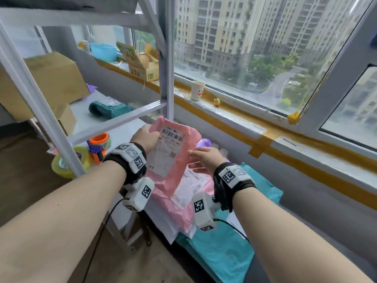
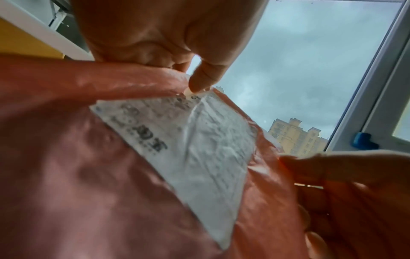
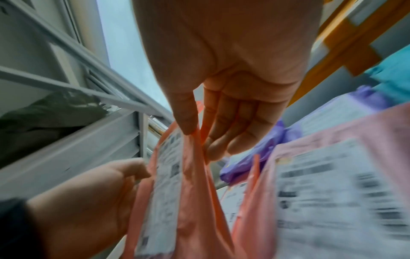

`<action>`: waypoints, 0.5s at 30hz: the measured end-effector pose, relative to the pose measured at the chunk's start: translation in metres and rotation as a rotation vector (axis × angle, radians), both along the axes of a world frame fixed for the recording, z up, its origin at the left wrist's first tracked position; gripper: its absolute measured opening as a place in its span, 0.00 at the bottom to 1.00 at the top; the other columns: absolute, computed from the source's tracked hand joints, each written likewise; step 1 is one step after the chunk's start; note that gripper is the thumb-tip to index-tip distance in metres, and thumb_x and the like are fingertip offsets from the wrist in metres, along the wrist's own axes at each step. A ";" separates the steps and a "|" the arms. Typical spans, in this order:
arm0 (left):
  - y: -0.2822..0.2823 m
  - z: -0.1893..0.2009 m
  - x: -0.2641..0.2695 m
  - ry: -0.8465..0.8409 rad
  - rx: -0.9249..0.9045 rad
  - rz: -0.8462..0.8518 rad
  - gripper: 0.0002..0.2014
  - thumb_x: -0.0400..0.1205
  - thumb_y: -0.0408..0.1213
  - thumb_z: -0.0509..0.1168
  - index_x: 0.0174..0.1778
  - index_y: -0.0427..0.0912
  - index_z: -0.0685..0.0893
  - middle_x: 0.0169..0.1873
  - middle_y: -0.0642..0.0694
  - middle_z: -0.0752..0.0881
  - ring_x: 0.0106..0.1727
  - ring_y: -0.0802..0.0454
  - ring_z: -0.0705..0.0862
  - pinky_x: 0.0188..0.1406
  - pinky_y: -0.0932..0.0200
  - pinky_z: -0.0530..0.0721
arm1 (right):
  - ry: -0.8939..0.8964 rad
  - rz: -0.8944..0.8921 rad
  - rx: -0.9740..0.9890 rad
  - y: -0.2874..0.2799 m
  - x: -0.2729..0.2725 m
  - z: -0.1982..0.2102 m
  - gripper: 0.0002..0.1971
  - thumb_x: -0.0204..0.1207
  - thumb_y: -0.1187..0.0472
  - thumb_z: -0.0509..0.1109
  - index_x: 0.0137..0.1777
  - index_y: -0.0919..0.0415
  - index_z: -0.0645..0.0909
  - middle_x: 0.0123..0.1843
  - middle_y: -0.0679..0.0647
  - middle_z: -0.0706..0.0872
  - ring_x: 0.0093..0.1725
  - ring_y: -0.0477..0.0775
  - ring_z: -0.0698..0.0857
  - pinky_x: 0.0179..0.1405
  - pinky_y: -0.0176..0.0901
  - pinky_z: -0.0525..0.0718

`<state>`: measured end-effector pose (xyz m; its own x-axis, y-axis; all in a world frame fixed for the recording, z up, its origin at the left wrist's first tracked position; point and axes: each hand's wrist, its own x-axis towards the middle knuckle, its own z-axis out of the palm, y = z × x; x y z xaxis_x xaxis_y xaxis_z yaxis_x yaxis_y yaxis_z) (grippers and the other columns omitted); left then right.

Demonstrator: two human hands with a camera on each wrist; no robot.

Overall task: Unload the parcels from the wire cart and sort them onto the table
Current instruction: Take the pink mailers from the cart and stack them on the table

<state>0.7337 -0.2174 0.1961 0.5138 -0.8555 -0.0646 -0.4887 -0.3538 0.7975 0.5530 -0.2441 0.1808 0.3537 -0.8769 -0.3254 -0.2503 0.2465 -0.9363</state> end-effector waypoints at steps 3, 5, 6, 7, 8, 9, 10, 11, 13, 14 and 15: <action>-0.020 0.002 0.028 -0.115 0.020 -0.045 0.15 0.84 0.42 0.56 0.63 0.41 0.77 0.58 0.39 0.83 0.58 0.40 0.81 0.59 0.50 0.76 | 0.003 0.005 0.017 -0.008 0.033 0.002 0.09 0.78 0.70 0.65 0.36 0.60 0.76 0.25 0.54 0.78 0.19 0.46 0.78 0.19 0.32 0.77; -0.032 -0.004 0.041 -0.144 0.073 -0.096 0.22 0.85 0.55 0.54 0.66 0.43 0.76 0.59 0.40 0.83 0.60 0.41 0.81 0.59 0.51 0.76 | 0.038 -0.042 0.064 -0.014 0.052 -0.002 0.12 0.77 0.73 0.61 0.33 0.61 0.72 0.17 0.50 0.75 0.14 0.45 0.75 0.13 0.30 0.72; -0.037 -0.009 0.045 -0.149 0.111 -0.120 0.26 0.84 0.60 0.52 0.66 0.45 0.76 0.60 0.41 0.82 0.61 0.41 0.81 0.59 0.52 0.75 | 0.073 -0.065 0.095 -0.016 0.059 -0.005 0.13 0.78 0.72 0.60 0.33 0.61 0.71 0.15 0.50 0.75 0.12 0.44 0.76 0.12 0.29 0.73; -0.042 -0.014 0.050 -0.159 0.143 -0.144 0.28 0.83 0.63 0.51 0.66 0.45 0.77 0.62 0.41 0.82 0.62 0.41 0.80 0.60 0.52 0.74 | 0.092 -0.090 0.132 -0.019 0.066 -0.009 0.13 0.80 0.71 0.59 0.33 0.61 0.70 0.15 0.51 0.76 0.12 0.45 0.77 0.11 0.30 0.74; -0.046 -0.019 0.054 -0.169 0.168 -0.168 0.27 0.83 0.63 0.52 0.64 0.45 0.78 0.63 0.41 0.82 0.63 0.41 0.80 0.61 0.53 0.74 | 0.098 -0.114 0.171 -0.021 0.071 -0.012 0.13 0.82 0.70 0.57 0.34 0.62 0.70 0.16 0.53 0.76 0.11 0.46 0.77 0.11 0.30 0.74; -0.050 -0.024 0.059 -0.179 0.184 -0.189 0.26 0.83 0.62 0.52 0.62 0.44 0.79 0.63 0.41 0.82 0.63 0.41 0.80 0.60 0.54 0.73 | 0.106 -0.128 0.197 -0.022 0.075 -0.014 0.13 0.83 0.69 0.56 0.36 0.64 0.71 0.16 0.54 0.77 0.11 0.47 0.78 0.11 0.31 0.75; -0.053 -0.029 0.062 -0.185 0.200 -0.209 0.24 0.83 0.61 0.53 0.59 0.44 0.79 0.63 0.40 0.82 0.63 0.41 0.80 0.60 0.54 0.73 | 0.130 -0.139 0.210 -0.023 0.078 -0.017 0.09 0.83 0.70 0.57 0.40 0.65 0.73 0.16 0.55 0.79 0.12 0.48 0.79 0.10 0.32 0.75; -0.056 -0.033 0.065 -0.194 0.218 -0.230 0.24 0.83 0.60 0.54 0.60 0.43 0.80 0.63 0.40 0.82 0.64 0.40 0.79 0.60 0.55 0.72 | 0.163 -0.160 0.215 -0.023 0.080 -0.019 0.05 0.81 0.71 0.60 0.44 0.65 0.74 0.17 0.56 0.79 0.12 0.48 0.80 0.10 0.32 0.75; -0.062 -0.041 0.069 -0.216 0.263 -0.269 0.26 0.84 0.59 0.55 0.63 0.40 0.80 0.63 0.39 0.82 0.64 0.39 0.80 0.60 0.55 0.73 | 0.216 -0.186 0.230 -0.022 0.082 -0.023 0.06 0.78 0.73 0.62 0.44 0.62 0.73 0.22 0.58 0.78 0.12 0.48 0.77 0.11 0.29 0.73; -0.064 -0.045 0.072 -0.227 0.287 -0.284 0.26 0.83 0.59 0.55 0.63 0.40 0.80 0.63 0.39 0.82 0.64 0.39 0.80 0.60 0.54 0.74 | 0.232 -0.194 0.245 -0.022 0.083 -0.025 0.08 0.78 0.72 0.62 0.40 0.62 0.72 0.24 0.59 0.75 0.11 0.48 0.74 0.11 0.28 0.69; -0.067 -0.049 0.074 -0.239 0.302 -0.295 0.26 0.83 0.60 0.56 0.64 0.41 0.80 0.63 0.39 0.82 0.64 0.39 0.80 0.61 0.54 0.74 | 0.262 -0.208 0.249 -0.022 0.084 -0.027 0.10 0.78 0.71 0.64 0.37 0.61 0.71 0.25 0.59 0.74 0.12 0.48 0.72 0.12 0.28 0.67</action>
